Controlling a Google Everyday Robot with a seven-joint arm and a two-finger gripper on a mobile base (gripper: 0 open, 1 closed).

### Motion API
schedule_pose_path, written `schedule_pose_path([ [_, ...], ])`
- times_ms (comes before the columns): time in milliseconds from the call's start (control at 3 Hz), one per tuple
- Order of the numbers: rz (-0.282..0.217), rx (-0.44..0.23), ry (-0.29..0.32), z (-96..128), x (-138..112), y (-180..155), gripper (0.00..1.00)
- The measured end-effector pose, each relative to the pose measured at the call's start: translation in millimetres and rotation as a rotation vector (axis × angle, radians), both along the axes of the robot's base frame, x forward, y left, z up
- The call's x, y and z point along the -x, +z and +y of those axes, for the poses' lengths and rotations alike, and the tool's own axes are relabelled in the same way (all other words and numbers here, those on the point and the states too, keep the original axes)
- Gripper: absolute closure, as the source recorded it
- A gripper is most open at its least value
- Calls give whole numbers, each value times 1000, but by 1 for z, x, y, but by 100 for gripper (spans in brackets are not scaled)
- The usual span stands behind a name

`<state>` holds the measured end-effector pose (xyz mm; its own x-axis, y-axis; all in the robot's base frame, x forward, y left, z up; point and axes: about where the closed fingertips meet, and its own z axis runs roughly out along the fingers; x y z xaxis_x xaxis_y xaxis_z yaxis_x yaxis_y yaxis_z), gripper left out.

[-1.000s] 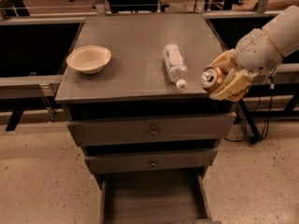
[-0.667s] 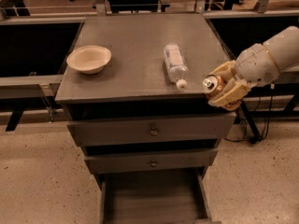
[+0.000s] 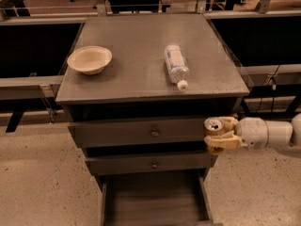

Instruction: Place orange can into bottom drawer

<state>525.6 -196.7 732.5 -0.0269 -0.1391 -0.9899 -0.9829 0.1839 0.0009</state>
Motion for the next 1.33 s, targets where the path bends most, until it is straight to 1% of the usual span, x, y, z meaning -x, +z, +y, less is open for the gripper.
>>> schedule_pose_path([
  [333, -54, -70, -27, -10, 7, -23, 100],
  [667, -68, -70, -26, -10, 8, -26, 100],
  [1000, -32, -95, -46, -9, 6, -52, 100],
  [1333, 12, -122, -124, -14, 30, -157, 100],
])
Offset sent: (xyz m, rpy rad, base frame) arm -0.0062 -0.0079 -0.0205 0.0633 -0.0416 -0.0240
